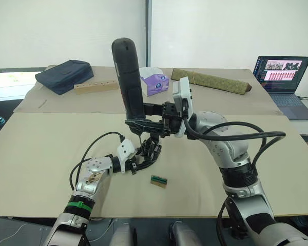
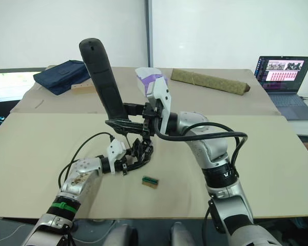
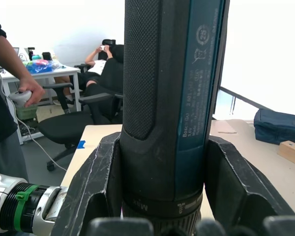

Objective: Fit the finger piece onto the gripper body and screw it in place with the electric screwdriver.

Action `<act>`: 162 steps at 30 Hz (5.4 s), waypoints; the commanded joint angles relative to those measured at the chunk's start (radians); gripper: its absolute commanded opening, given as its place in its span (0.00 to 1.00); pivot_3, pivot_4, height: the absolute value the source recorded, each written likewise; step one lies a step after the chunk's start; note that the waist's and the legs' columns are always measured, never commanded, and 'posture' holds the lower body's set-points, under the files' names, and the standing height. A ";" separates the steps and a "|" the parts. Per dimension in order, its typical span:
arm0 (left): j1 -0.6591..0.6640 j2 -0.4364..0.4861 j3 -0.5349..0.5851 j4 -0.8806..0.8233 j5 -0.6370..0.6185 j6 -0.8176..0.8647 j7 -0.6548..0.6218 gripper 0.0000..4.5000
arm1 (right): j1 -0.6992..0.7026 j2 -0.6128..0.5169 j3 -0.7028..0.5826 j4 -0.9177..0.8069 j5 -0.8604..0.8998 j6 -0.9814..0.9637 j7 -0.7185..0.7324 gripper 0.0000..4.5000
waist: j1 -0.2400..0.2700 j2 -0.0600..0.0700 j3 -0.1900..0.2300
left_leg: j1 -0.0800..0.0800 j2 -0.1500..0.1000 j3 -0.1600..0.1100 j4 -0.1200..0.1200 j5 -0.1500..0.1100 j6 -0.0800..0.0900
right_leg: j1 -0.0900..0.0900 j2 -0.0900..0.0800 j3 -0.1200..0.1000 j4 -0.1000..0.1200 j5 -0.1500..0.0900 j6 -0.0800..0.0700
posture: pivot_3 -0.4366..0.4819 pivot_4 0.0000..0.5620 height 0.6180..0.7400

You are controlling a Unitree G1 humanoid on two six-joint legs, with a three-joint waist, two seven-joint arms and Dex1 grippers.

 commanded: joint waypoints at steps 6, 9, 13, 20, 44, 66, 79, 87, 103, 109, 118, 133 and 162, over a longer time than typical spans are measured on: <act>0.033 0.003 -0.027 0.022 0.010 0.037 -0.011 0.50 | -0.007 0.012 -0.016 -0.026 -0.003 -0.053 0.003 0.42 | 0.000 0.000 0.000 | 0.000 0.000 0.000 0.000 0.000 0.000 | 0.000 0.000 0.000 0.000 0.000 0.000 | 0.48 0.27 1.00; 0.032 0.002 -0.028 0.024 0.010 0.037 -0.011 0.50 | -0.007 0.011 -0.016 -0.024 -0.006 -0.055 0.004 0.42 | 0.000 0.000 0.000 | 0.000 0.000 0.000 0.000 0.000 0.000 | 0.000 0.000 0.000 0.000 0.000 0.000 | 0.48 0.27 1.00; 0.032 0.000 -0.028 0.026 0.010 0.036 -0.010 0.50 | -0.005 0.013 -0.016 -0.020 -0.012 -0.057 0.005 0.42 | 0.000 0.000 0.000 | 0.000 0.000 0.000 0.000 0.000 0.000 | 0.000 0.000 0.000 0.000 0.000 0.000 | 0.48 0.27 1.00; 0.037 -0.001 -0.029 0.021 0.010 0.038 -0.008 0.50 | -0.002 0.016 -0.015 -0.018 -0.020 -0.056 0.008 0.42 | 0.000 0.000 0.000 | 0.000 0.000 0.000 0.000 0.000 0.000 | 0.000 0.000 0.000 0.000 0.000 0.000 | 0.48 0.27 1.00; 0.038 -0.002 -0.030 0.023 0.008 0.039 -0.008 0.50 | -0.024 0.023 -0.040 -0.035 0.015 -0.027 0.010 0.42 | 0.000 0.000 0.000 | 0.000 0.000 0.000 0.000 0.000 0.000 | 0.000 0.000 0.000 0.000 0.000 0.000 | 0.48 0.27 1.00; 0.037 0.000 -0.030 0.032 0.009 0.036 -0.010 0.50 | -0.032 0.002 -0.055 -0.038 0.051 -0.012 -0.004 0.42 | 0.000 0.000 0.000 | 0.000 0.000 0.000 0.000 0.000 0.000 | 0.000 0.000 0.000 0.000 0.000 0.000 | 0.48 0.27 1.00; 0.042 0.003 -0.029 0.024 0.008 0.039 -0.012 0.50 | -0.036 0.008 -0.050 -0.035 0.047 -0.019 -0.009 0.42 | 0.000 0.000 0.000 | 0.000 0.000 0.000 0.000 0.000 0.000 | 0.000 0.000 0.000 0.000 0.000 0.000 | 0.48 0.27 1.00; 0.044 0.002 -0.030 0.022 0.007 0.043 -0.011 0.50 | -0.039 0.008 -0.052 -0.033 0.044 -0.024 -0.010 0.42 | 0.000 0.000 0.000 | 0.000 0.000 0.000 0.000 0.000 0.000 | 0.000 0.000 0.000 0.000 0.000 0.000 | 0.48 0.27 1.00; 0.045 -0.002 -0.031 0.025 0.007 0.042 -0.008 0.50 | -0.040 0.014 -0.054 -0.028 0.041 -0.032 -0.012 0.42 | 0.000 0.000 0.000 | 0.000 0.000 0.000 0.000 0.000 0.000 | 0.000 0.000 0.000 -0.001 0.000 0.000 | 0.48 0.27 1.00; 0.046 -0.003 -0.032 0.024 0.007 0.044 -0.007 0.50 | -0.032 0.012 -0.050 -0.020 0.029 -0.044 -0.010 0.42 | 0.000 0.000 0.000 | 0.000 0.000 0.000 0.000 0.000 0.000 | 0.000 0.000 0.000 -0.001 0.000 0.000 | 0.48 0.27 1.00; 0.047 -0.004 -0.035 0.021 0.008 0.045 -0.007 0.50 | -0.020 0.013 -0.042 -0.018 0.019 -0.057 -0.008 0.42 | 0.000 0.000 0.000 | 0.000 0.000 0.000 -0.001 0.000 0.000 | 0.000 0.000 0.000 -0.001 0.000 0.000 | 0.48 0.27 1.00; 0.041 -0.007 -0.036 0.027 0.009 0.046 -0.007 0.50 | -0.009 0.011 -0.035 -0.009 0.008 -0.072 -0.003 0.42 | 0.000 0.000 0.000 | 0.000 0.000 0.000 -0.001 0.000 0.000 | 0.000 0.000 0.000 -0.001 0.000 0.000 | 0.48 0.27 1.00; 0.034 -0.005 -0.032 0.037 0.009 0.043 -0.009 0.50 | 0.006 0.023 -0.029 0.005 -0.016 -0.096 0.008 0.42 | 0.000 0.000 0.000 | 0.000 0.000 0.000 -0.001 0.000 0.000 | 0.000 0.000 0.000 -0.001 0.000 0.000 | 0.48 0.27 1.00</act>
